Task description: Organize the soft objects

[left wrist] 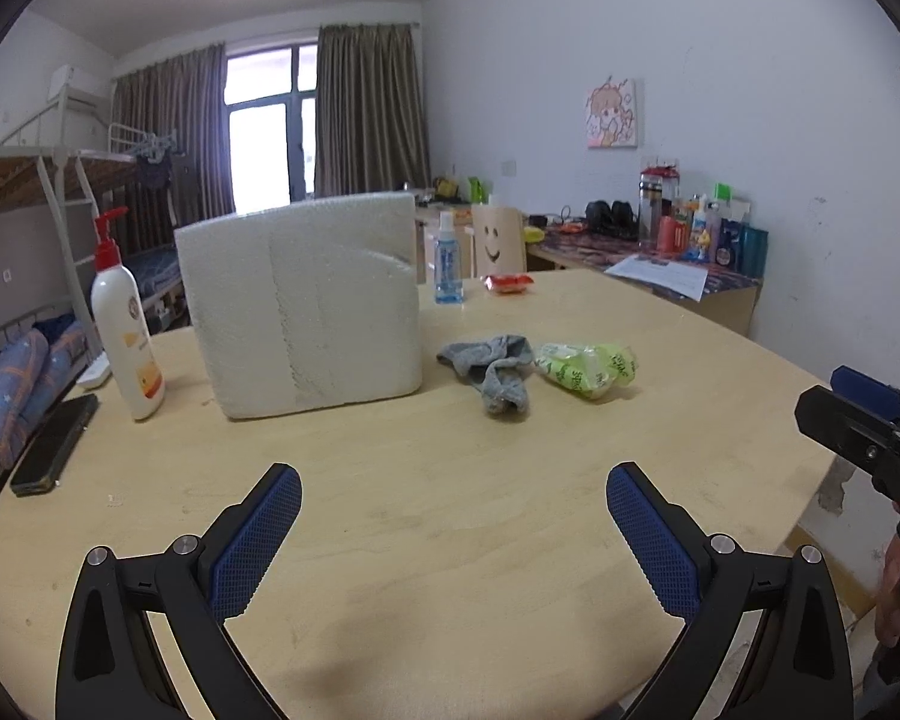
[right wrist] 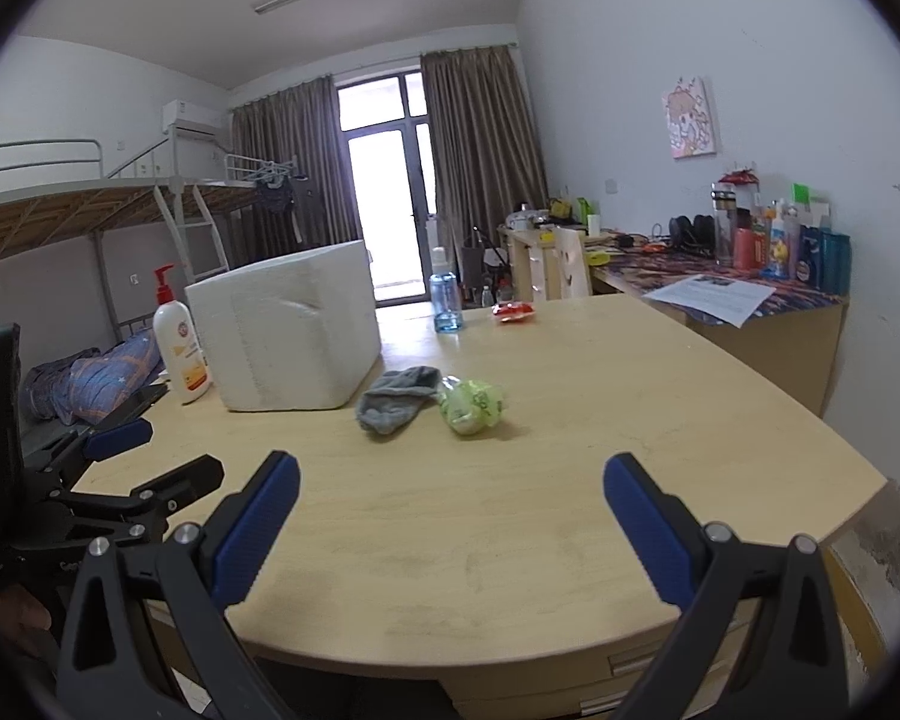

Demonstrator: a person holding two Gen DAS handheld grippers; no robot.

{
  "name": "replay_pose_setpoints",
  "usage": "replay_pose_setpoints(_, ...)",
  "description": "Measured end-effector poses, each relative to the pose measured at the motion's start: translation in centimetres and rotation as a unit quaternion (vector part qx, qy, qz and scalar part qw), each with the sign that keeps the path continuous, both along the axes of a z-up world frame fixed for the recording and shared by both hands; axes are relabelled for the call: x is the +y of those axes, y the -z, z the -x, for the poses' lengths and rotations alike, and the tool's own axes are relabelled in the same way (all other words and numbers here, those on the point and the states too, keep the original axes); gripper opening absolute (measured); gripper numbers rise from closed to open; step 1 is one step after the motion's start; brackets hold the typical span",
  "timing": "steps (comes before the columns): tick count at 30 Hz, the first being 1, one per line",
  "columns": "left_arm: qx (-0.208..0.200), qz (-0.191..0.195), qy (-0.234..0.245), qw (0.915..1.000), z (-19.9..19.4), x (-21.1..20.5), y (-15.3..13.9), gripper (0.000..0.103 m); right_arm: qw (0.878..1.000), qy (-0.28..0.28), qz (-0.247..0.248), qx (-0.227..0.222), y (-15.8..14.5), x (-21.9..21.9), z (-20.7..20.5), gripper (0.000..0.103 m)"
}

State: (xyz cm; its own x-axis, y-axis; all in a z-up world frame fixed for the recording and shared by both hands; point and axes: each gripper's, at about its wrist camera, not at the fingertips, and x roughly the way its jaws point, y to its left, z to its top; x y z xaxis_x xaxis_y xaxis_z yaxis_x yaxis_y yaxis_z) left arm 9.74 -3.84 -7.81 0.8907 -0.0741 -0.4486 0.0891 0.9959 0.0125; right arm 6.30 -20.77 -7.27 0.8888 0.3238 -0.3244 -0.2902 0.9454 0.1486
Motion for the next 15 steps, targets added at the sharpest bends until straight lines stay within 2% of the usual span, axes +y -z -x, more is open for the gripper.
replay_pose_setpoints(15, 0.059, -0.012, 0.008, 0.9982, -5.8, 0.1, -0.5, 0.102, 1.0, 0.009, -0.008, 0.024, -0.6, 0.1, -4.4, 0.102)
